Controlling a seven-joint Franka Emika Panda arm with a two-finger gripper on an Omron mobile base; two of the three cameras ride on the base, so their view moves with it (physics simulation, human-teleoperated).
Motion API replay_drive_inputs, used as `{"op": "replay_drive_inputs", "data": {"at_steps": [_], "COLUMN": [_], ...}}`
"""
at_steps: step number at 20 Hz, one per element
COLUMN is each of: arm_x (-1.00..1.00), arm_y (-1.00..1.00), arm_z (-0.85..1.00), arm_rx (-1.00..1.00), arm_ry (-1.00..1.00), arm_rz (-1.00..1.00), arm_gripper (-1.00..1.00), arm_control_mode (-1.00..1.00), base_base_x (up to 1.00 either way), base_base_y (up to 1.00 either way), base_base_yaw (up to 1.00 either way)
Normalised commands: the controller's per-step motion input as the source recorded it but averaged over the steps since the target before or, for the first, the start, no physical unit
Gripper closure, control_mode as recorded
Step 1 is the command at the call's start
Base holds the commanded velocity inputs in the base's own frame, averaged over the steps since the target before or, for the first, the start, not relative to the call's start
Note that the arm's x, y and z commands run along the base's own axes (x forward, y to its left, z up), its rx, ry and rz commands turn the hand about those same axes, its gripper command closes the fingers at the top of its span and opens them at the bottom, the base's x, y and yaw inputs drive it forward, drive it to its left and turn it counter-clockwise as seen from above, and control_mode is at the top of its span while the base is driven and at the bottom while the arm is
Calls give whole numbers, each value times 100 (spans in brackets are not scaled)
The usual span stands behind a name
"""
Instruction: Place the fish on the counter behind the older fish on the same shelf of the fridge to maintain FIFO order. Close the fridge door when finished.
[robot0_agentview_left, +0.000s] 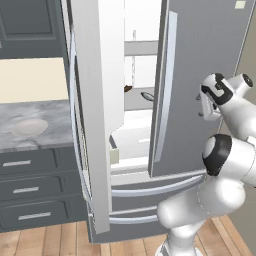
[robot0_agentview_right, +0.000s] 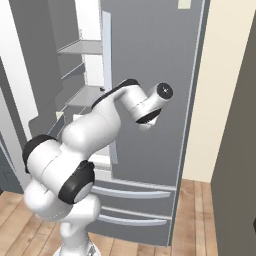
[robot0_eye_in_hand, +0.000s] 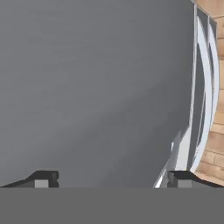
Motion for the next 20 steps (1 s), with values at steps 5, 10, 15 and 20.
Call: {"op": "replay_drive_inputs", "data": {"at_steps": [5, 10, 15, 20], "arm_x": [14, -78, -75, -56], "arm_y": [18, 10, 32, 12], "arm_z": [1, 26, 9, 7], "arm_rx": [-5, -7, -11, -7], "arm_ry": [0, -7, -8, -10], "arm_rz": [-6, 0, 0, 0], "arm_gripper": [-100, -100, -100, -100], "arm_control_mode": [-100, -100, -100, -100], "base_base_x": [0, 0, 0, 0], "base_base_y": [0, 0, 0, 0], "base_base_yaw": [0, 0, 0, 0]}}
